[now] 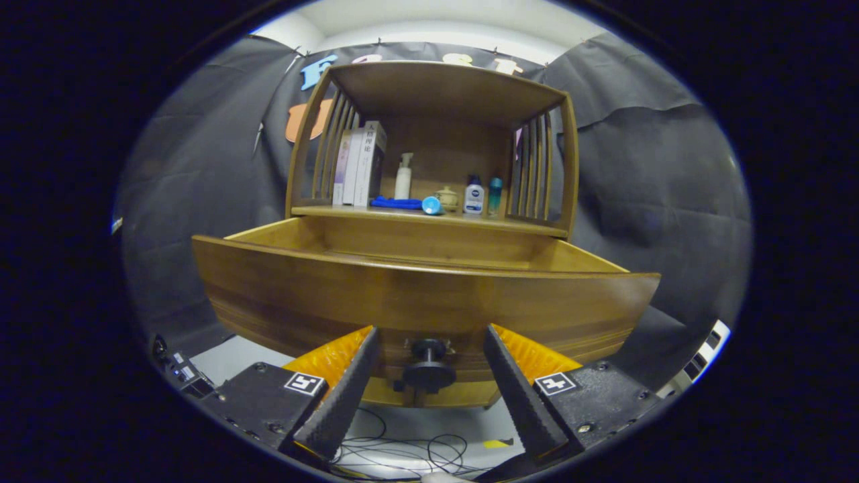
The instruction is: Pull open the drawer, take out the items inside it, and place them on the countertop above the cabinet.
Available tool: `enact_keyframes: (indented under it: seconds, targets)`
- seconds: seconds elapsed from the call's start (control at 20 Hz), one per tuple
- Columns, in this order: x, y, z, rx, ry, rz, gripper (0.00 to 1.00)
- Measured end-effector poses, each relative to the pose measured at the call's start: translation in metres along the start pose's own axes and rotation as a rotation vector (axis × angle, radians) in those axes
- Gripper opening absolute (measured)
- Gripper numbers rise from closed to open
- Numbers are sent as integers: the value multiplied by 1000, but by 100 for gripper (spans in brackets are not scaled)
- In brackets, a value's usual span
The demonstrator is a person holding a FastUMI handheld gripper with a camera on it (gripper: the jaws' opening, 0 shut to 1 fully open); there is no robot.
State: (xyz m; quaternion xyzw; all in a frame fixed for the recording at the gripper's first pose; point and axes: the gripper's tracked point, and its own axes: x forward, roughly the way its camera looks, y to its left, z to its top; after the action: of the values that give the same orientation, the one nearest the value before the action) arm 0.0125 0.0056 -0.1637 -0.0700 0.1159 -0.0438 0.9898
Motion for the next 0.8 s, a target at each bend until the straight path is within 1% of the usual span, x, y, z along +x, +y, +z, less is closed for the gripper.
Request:
enact_keyframes:
  seconds: [0.15, 0.35, 0.8]
  targets:
    - [4, 1, 1, 22, -10, -2, 99]
    - [7, 1, -1, 1, -12, -6, 99]
    - [24, -2, 3, 9, 6, 33, 99]
